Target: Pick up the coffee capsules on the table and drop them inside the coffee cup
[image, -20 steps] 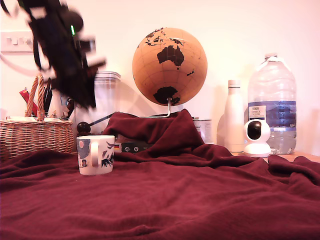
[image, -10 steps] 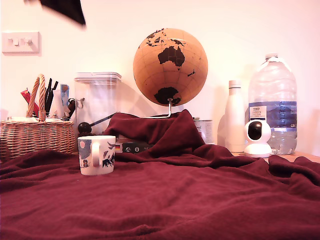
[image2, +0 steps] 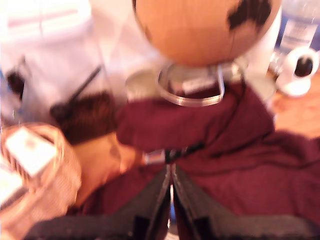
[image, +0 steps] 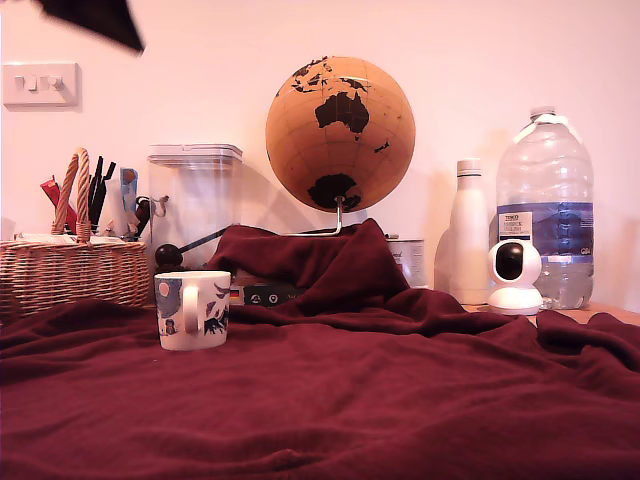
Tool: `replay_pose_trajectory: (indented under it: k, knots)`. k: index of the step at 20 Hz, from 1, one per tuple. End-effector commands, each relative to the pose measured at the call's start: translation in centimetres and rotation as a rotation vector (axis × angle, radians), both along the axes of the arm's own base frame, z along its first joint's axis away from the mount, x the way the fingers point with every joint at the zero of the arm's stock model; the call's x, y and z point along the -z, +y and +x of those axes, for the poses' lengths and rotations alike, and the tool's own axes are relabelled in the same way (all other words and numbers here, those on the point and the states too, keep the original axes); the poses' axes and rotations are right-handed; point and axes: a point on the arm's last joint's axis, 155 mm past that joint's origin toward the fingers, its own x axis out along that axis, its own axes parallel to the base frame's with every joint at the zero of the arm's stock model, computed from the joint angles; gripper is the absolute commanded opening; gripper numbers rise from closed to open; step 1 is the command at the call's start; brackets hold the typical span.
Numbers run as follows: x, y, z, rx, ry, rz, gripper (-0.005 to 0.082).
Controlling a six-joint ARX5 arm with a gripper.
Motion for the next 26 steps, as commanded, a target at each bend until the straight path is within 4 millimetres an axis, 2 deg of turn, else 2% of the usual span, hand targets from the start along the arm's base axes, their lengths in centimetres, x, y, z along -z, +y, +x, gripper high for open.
replay_pose_trajectory:
  k: [1, 7, 11, 26]
  knots:
    - [0.2, 0.8, -0.8, -0.022, -0.02, -0.024, -0.0024]
    - [4.0, 4.4, -2.2, -0.115, -0.002, -0.048, -0.0024]
    - [6.8, 5.9, -3.5, -0.16, 0.003, -0.072, -0.0024]
    - [16.0, 6.7, -10.2, -0.206, 0.04, -0.156, -0.0024]
